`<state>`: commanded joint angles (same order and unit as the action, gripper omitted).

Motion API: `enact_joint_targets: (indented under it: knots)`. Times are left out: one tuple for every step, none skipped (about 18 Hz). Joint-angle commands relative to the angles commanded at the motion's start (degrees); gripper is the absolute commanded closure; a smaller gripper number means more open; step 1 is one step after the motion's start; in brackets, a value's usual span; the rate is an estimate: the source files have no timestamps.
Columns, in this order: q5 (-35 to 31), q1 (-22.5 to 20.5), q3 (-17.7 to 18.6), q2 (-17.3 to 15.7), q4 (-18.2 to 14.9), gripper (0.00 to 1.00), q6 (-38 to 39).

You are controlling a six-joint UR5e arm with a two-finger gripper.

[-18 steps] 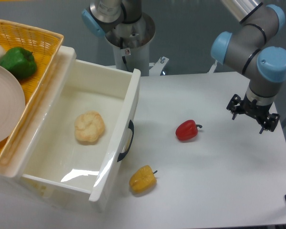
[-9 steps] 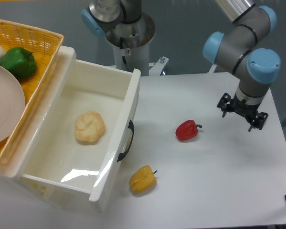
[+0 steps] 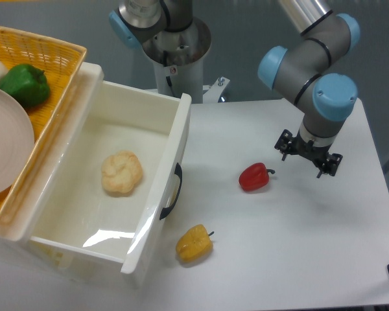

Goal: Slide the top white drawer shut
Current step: 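Move the gripper down and toward the open white drawer's front panel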

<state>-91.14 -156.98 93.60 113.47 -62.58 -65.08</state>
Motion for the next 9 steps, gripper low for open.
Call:
enact_joint_targets:
  knots:
    - [0.1, 1.2, -0.1, 0.1, -0.1, 0.26, 4.3]
    - [0.0, 2.5, -0.1, 0.2, -0.1, 0.39, 7.2]
    - [0.1, 3.7, -0.1, 0.3, 0.0, 0.5, 9.0]
    - [0.1, 4.8, -0.3, 0.5, 0.0, 0.61, 10.3]
    - [0.1, 5.9, -0.6, 0.6, 0.0, 0.73, 12.5]
    - [0.6, 7.0, -1.2, 0.6, 0.0, 0.87, 15.2]
    - [2.0, 8.0, -2.1, 0.7, -0.1, 0.95, 17.7]
    - [4.4, 8.5, -2.8, 0.8, -0.1, 0.98, 19.6]
    - [7.1, 8.7, -3.2, 0.7, -0.2, 0.99, 20.9]
